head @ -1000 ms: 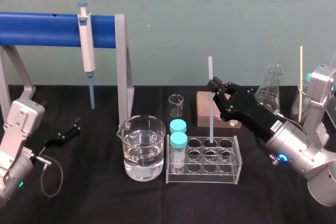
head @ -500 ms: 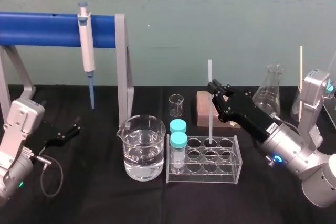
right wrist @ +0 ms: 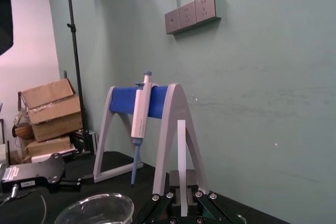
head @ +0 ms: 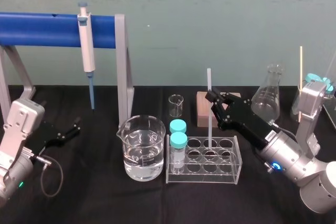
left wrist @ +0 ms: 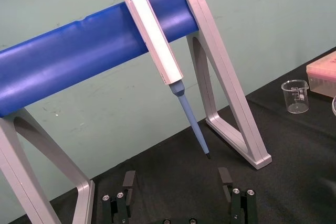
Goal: Pick up the stirring rod with one hand, then place it down.
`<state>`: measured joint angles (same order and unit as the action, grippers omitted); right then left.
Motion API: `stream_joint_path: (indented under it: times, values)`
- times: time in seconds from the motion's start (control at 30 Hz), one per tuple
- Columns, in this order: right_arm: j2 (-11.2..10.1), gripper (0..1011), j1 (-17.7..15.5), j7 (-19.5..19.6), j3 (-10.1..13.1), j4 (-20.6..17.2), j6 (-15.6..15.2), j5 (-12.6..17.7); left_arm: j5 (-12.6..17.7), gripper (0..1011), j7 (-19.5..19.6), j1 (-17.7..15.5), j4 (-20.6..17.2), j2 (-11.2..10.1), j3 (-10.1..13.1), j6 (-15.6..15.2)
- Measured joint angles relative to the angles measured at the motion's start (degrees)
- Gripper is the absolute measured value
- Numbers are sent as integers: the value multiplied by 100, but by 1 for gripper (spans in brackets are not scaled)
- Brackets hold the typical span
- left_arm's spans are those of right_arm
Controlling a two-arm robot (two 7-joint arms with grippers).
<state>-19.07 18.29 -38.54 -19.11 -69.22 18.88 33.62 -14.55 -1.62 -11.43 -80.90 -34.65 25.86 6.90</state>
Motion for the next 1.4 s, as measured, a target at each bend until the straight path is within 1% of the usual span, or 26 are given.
stream_joint_path:
  times: [0.4,0.77,1.4]
  values:
    - [104,66,-38,-51,20,202,35,38,0,1000,0,0,0,0,0,0]
    - [183,66,-17,71,-14,439,46,-151,0,1000,0,0,0,0,0,0]
    - [201,66,-23,217,14,495,8,-371,0,1000,0,0,0,0,0,0]
